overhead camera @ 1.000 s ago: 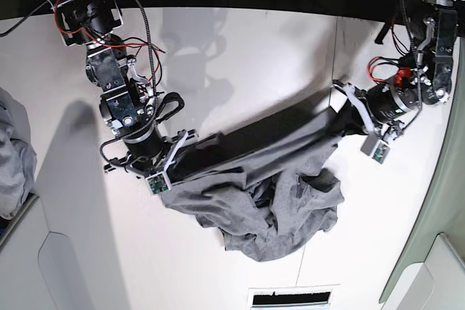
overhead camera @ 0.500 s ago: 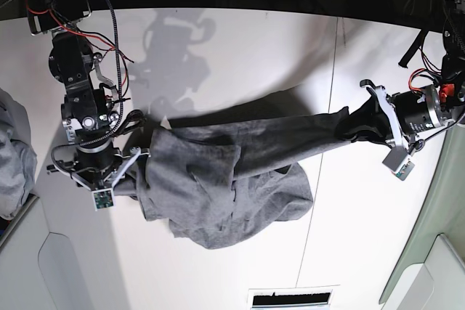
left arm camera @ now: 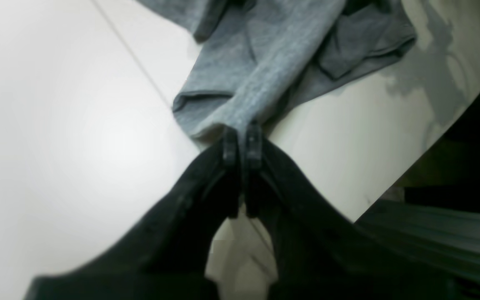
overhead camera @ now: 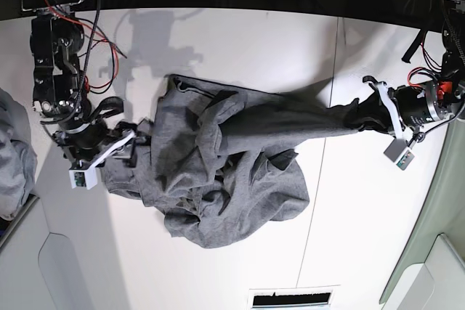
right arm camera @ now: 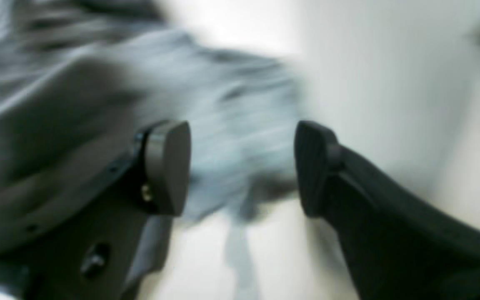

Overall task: Layout the t-shirt on the table in an organized manner, then fold the t-shirt properly
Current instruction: 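Pull the grasped shirt edges apart, stretching the shirt between grippers, then release with the right gripper and regrasp the shirt at another edge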

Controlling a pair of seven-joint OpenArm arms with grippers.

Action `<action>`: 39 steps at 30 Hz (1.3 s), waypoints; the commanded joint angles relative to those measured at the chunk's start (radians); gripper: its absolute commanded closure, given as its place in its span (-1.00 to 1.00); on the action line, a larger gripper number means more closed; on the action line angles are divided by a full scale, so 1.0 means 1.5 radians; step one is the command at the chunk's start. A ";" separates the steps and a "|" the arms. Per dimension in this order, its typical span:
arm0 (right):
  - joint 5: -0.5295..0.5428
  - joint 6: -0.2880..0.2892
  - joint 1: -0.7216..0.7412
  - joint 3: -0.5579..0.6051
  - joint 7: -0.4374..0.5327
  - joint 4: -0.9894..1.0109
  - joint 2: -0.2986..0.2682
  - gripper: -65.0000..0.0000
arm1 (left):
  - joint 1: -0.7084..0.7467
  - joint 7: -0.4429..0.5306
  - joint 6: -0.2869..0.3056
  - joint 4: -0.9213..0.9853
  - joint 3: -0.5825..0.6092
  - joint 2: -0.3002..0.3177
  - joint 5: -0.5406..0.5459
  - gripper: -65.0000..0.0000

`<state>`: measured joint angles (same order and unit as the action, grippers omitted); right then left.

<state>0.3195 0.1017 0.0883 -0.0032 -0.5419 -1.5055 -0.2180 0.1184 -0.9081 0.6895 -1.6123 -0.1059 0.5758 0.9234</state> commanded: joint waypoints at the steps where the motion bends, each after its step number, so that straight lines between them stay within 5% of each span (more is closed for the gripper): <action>1: 0.018 0.013 -0.009 -0.002 0.001 -0.018 0.004 -0.21 | -0.009 0.014 0.006 0.005 -0.006 0.012 0.005 1.00; 7: 0.032 0.030 -0.116 -0.002 0.002 -0.087 0.051 -0.21 | -0.008 0.047 0.006 0.060 -0.006 0.011 -0.015 1.00; 11: 0.031 0.094 -0.168 0.010 0.027 -0.105 0.089 -0.21 | -0.009 0.051 0.006 0.061 -0.006 0.011 -0.013 1.00; 14: 0.009 0.101 -0.174 0.053 0.057 -0.097 0.111 -0.21 | -0.009 0.054 0.006 0.061 -0.006 0.011 -0.004 1.00; 20: -0.121 -0.002 -0.171 0.150 0.120 -0.095 0.157 -0.21 | -0.008 0.051 0.006 0.061 -0.006 0.011 -0.003 1.00; 30: -0.197 -0.139 -0.033 0.208 0.122 0.106 0.214 -0.18 | -0.008 0.049 0.006 0.061 -0.006 0.011 0.000 1.00; 32: -0.218 -0.141 -0.019 0.208 0.122 0.120 0.213 0.15 | -0.009 0.049 0.006 0.061 -0.006 0.011 -0.001 1.00; 35: -0.281 -0.141 -0.021 0.208 0.116 0.099 0.211 1.00 | -0.009 0.049 0.006 0.061 -0.006 0.011 -0.017 1.00; 39: -0.328 -0.190 -0.028 0.205 0.043 0.025 0.190 1.00 | -0.011 0.049 0.006 0.061 -0.008 0.020 -0.033 1.00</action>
<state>-0.1635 -0.1749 0.0307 0.3077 -0.4995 -1.4506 0.0669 0.1181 -0.8494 0.6895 -1.5089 -0.1059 0.5823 0.8604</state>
